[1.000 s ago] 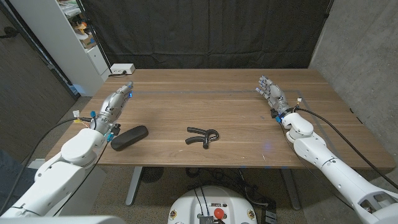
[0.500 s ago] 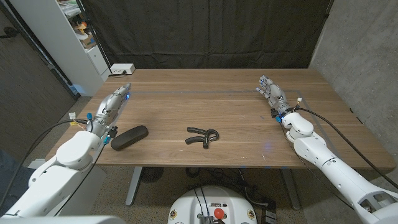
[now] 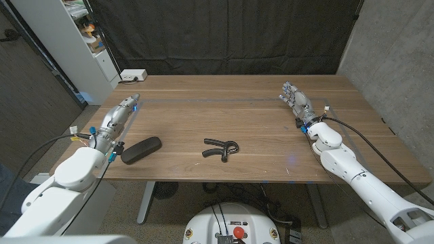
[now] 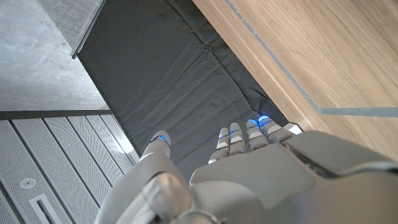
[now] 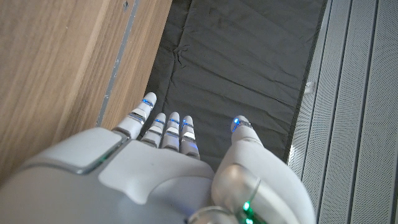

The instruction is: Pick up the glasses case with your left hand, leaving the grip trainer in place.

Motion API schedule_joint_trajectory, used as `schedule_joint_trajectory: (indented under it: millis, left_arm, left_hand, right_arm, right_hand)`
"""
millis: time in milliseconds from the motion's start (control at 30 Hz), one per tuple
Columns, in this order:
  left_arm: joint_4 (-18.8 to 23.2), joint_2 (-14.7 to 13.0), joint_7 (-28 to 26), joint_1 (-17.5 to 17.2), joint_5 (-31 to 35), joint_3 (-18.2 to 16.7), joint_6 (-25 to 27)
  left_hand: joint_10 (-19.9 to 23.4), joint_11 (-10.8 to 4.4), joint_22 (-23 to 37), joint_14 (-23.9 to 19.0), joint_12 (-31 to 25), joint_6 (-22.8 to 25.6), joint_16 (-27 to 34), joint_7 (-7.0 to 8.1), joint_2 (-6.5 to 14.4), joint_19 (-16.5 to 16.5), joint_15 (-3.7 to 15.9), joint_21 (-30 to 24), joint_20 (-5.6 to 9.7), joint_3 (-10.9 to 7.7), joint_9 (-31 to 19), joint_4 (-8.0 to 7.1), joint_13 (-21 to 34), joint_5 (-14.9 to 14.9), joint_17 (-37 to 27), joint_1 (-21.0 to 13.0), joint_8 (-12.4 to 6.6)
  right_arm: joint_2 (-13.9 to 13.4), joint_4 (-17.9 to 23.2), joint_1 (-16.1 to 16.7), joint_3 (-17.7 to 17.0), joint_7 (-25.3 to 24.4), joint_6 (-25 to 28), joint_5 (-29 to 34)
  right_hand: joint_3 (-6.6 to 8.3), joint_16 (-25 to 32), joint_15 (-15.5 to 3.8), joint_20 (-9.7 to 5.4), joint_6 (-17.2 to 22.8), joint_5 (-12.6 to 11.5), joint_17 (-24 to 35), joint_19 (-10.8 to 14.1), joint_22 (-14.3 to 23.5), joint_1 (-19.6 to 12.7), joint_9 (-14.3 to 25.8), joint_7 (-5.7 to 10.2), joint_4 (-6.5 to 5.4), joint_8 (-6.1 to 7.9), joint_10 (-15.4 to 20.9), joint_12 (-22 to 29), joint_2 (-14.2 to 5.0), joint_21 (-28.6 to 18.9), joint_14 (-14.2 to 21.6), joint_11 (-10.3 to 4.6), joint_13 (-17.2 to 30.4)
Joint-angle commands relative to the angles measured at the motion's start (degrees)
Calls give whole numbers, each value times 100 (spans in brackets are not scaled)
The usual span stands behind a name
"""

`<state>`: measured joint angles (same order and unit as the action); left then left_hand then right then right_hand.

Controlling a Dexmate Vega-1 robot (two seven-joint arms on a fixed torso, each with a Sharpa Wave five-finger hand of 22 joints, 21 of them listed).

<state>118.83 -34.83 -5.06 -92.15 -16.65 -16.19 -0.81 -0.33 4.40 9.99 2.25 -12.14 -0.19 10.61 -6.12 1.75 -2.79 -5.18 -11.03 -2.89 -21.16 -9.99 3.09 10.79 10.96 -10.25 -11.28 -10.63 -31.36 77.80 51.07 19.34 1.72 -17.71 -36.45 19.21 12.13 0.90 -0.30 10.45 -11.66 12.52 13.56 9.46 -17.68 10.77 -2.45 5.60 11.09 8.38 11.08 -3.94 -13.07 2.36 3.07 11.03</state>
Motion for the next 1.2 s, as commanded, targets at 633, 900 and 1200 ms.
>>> schedule_joint_trajectory:
  millis: [633, 900, 1200]
  left_arm:
    - [486, 725, 199, -440, 663, -495, 160]
    - [568, 794, 133, -419, 1006, -531, 269]
    - [670, 874, 189, -403, 1244, -585, 386]
  left_hand:
    - [86, -10, 24, -93, -39, 130, 43, -18, 23, 42, 3, -39, -46, -28, -24, 66, 31, -18, -12, -114, -58]
    - [105, -24, 23, -122, -43, 155, 49, -10, 37, 58, 10, -43, -45, -40, -23, 84, 31, -15, -10, -141, -63]
    - [114, -26, 21, -132, -42, 177, 46, 6, 64, 61, 17, -40, -44, -72, -22, 132, 31, -9, -7, -215, -67]
  right_arm:
    - [-67, 112, 184, -51, -5, -57, -50]
    - [-58, 99, 191, -64, -14, -87, -54]
    - [-24, 16, 140, -67, -8, -113, -57]
  right_hand:
    - [-30, 20, -19, 1, 77, 6, 12, 68, 21, -23, 19, -9, 23, 31, 60, 34, -58, 32, 75, -2, 13]
    - [-36, 22, -19, 4, 87, 6, 10, 75, 21, -24, 19, -6, 25, 34, 73, 39, -60, 40, 80, 2, 13]
    - [-43, 25, -20, 7, 87, 6, 9, 80, 21, -22, 19, -4, 27, 33, 80, 40, -61, 50, 88, -1, 13]
